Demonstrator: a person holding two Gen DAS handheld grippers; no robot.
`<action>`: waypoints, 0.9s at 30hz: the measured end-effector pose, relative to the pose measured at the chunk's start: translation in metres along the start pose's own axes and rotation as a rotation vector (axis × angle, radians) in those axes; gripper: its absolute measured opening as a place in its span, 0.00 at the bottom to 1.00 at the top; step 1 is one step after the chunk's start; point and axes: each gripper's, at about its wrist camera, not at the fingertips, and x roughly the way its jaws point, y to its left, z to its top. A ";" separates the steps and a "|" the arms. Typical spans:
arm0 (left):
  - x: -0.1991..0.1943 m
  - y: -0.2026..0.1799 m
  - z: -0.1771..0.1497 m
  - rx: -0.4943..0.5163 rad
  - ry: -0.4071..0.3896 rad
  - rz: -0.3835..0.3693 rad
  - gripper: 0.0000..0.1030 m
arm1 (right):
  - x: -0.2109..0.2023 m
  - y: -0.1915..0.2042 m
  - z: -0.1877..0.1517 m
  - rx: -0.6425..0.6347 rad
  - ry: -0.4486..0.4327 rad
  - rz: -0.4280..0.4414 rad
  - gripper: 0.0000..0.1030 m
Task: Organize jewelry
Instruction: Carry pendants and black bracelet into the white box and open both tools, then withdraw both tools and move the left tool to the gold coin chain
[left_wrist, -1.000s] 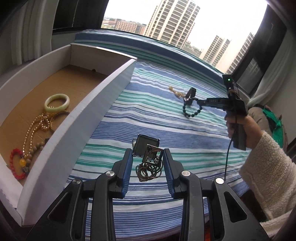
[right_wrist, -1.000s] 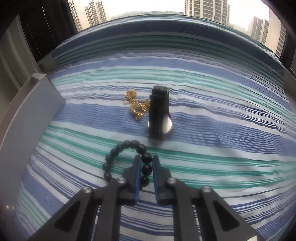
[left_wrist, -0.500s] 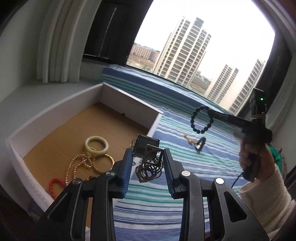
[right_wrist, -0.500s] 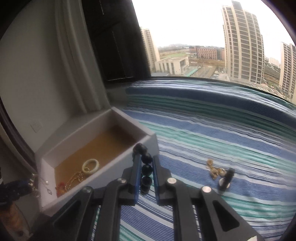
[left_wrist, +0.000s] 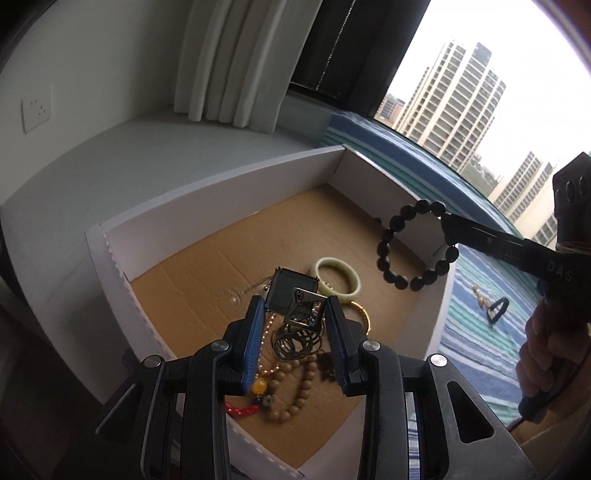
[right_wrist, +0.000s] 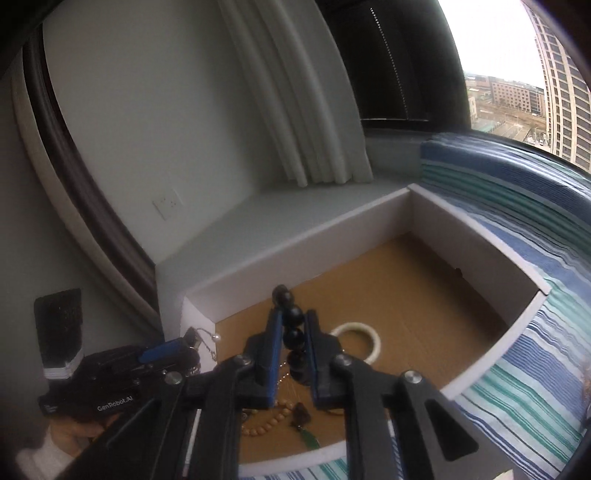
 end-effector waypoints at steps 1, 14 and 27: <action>0.002 0.002 -0.002 -0.001 0.007 0.005 0.31 | 0.009 0.002 -0.002 -0.007 0.009 -0.005 0.12; 0.003 -0.010 -0.013 0.053 -0.031 0.119 0.84 | -0.004 -0.032 -0.017 0.024 -0.112 -0.264 0.72; -0.019 -0.100 -0.050 0.171 -0.003 -0.002 0.88 | -0.092 -0.108 -0.153 0.063 -0.048 -0.565 0.79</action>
